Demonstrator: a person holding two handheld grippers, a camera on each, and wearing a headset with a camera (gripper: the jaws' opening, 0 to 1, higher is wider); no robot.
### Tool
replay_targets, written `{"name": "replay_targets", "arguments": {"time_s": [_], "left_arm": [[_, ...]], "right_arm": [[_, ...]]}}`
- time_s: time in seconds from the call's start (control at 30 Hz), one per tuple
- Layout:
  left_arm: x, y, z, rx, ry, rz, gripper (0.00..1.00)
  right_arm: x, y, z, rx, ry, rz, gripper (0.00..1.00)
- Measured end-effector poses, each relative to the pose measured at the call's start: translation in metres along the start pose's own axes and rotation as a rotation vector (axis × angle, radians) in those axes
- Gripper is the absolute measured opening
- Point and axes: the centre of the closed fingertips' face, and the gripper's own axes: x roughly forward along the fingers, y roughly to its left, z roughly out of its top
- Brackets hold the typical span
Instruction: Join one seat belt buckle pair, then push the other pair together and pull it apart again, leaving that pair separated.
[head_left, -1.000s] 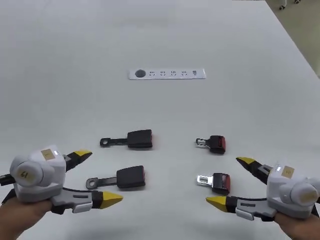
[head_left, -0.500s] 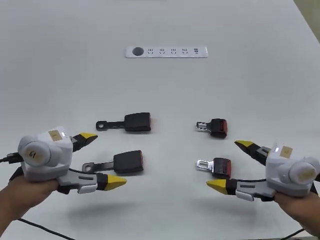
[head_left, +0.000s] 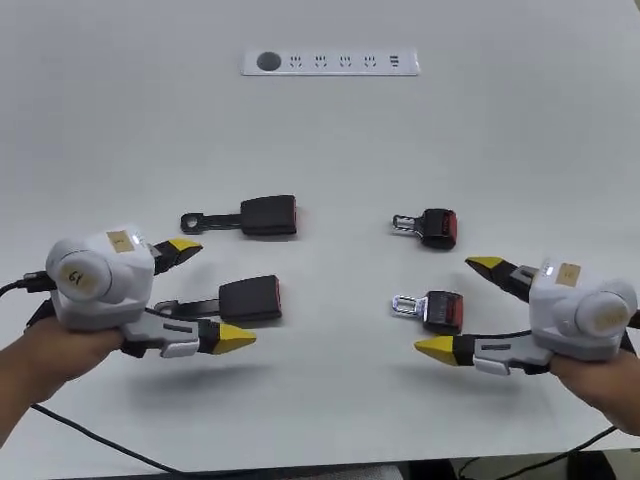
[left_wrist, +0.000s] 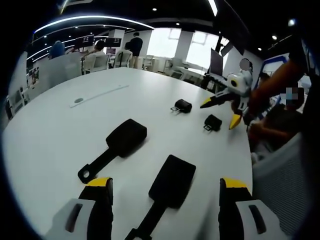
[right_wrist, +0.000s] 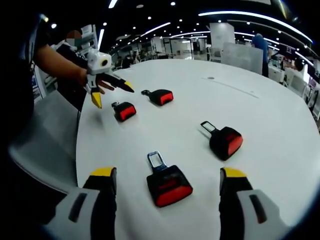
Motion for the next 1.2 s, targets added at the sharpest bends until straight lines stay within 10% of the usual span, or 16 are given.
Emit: {"name": "replay_targets", "arguments": {"time_s": [0.57,1.2], "left_arm": [[0.022,-0.006,-0.027,0.199,0.147,-0.074,0.71],[0.024,-0.004,-0.027,0.391,0.21,-0.156,0.34]], "right_arm": [[0.005,0.01,-0.02,-0.121,0.153,0.14,0.73],[0.001,0.002,-0.026,-0.23,0.256,0.209,0.47]]}}
